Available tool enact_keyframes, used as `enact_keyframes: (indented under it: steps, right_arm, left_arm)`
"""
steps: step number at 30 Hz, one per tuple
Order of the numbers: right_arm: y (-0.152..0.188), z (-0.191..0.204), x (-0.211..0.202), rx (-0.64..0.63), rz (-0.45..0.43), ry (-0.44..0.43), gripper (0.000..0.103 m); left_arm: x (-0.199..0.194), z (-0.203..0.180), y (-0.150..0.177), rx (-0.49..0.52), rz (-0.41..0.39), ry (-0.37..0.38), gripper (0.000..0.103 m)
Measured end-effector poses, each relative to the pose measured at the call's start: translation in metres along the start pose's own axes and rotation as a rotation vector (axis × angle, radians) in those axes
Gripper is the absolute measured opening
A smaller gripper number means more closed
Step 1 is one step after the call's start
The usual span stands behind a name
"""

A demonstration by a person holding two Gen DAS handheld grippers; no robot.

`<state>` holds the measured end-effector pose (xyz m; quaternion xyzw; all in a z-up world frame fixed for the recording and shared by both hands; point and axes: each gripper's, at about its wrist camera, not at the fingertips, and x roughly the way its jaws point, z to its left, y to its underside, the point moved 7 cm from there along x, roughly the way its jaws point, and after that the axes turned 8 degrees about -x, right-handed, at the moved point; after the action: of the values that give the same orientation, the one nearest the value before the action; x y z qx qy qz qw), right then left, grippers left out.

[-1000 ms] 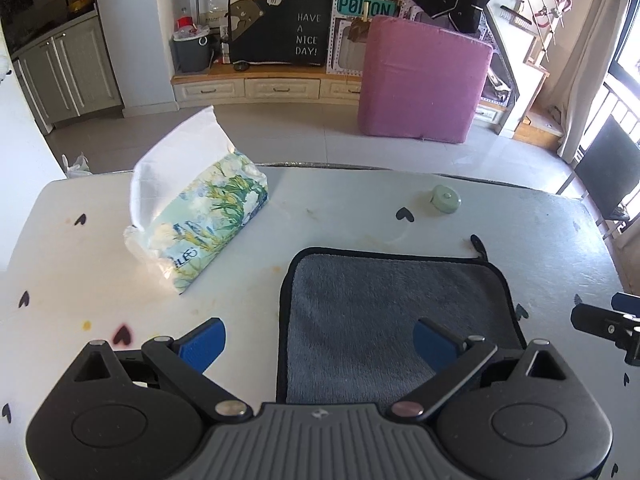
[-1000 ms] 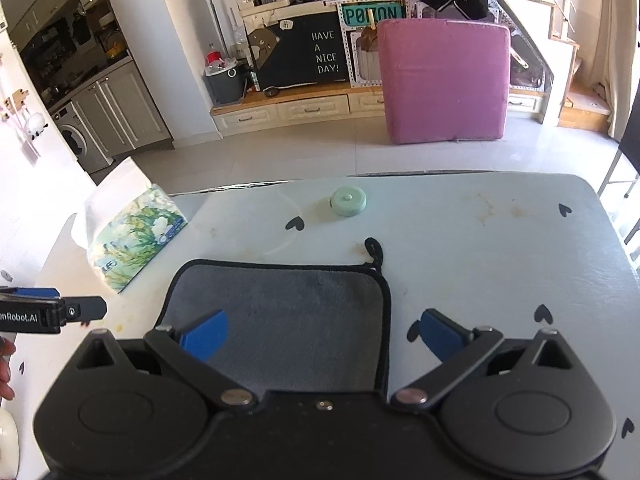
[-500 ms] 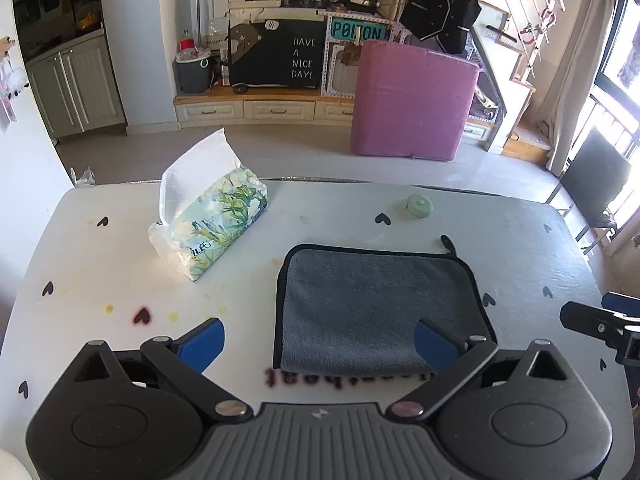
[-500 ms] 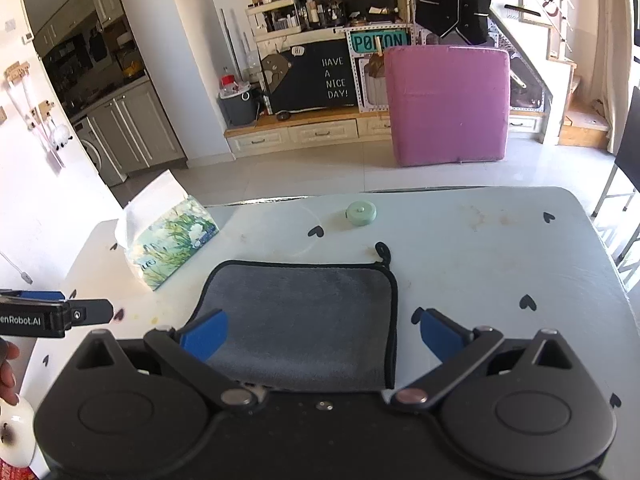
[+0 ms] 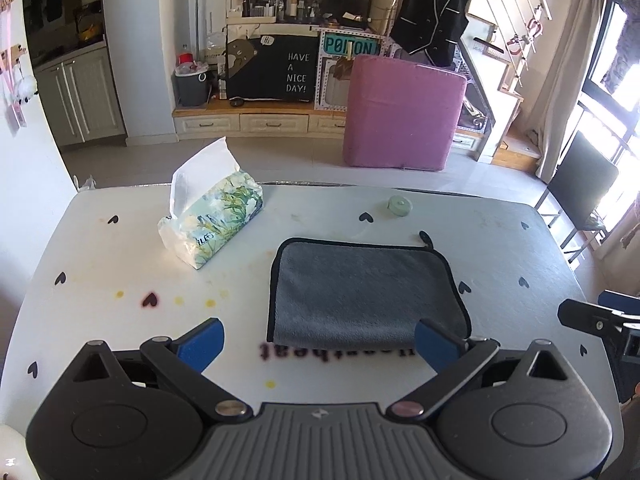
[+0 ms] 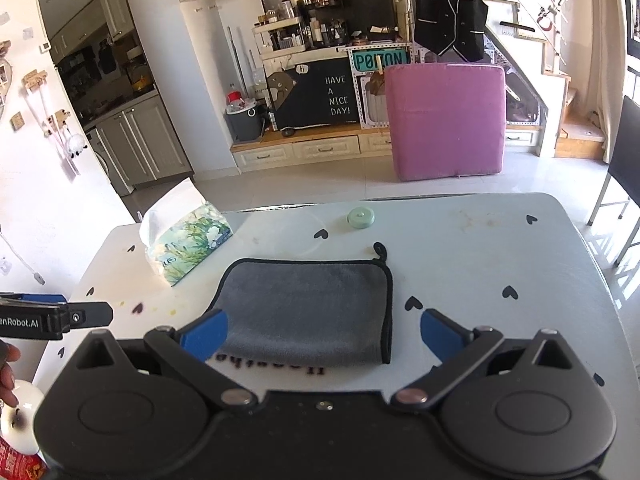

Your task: Fold towel

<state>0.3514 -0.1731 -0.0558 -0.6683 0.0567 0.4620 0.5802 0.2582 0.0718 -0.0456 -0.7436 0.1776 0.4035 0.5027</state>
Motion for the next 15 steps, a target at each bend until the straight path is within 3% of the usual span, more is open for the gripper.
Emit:
enact_keyframes:
  steps: [15]
  right_arm:
    - [0.019, 0.007, -0.039, -0.004, -0.061, -0.012, 0.103]
  left_arm:
    - [-0.033, 0.001, 0.023, 0.008, -0.039, 0.019, 0.101]
